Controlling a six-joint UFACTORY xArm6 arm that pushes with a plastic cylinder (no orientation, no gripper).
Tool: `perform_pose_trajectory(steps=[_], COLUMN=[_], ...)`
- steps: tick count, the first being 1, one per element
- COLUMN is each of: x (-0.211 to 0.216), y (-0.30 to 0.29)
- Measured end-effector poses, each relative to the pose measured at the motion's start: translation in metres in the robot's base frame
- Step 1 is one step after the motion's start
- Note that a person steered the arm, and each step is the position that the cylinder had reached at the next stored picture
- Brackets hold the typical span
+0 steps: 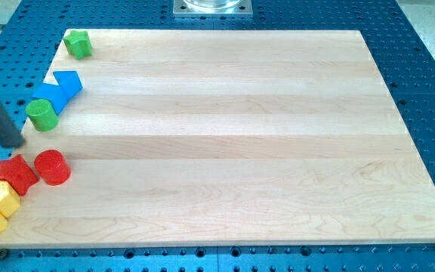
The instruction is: Move the red star above the red circle
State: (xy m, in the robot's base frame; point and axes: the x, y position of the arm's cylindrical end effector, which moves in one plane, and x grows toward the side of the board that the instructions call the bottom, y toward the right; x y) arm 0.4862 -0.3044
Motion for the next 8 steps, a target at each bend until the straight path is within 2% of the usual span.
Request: perform_pose_trajectory(steps=[3,5,8], x=[0.071,0.056,-0.010], y=[0.003,0.075,0.143])
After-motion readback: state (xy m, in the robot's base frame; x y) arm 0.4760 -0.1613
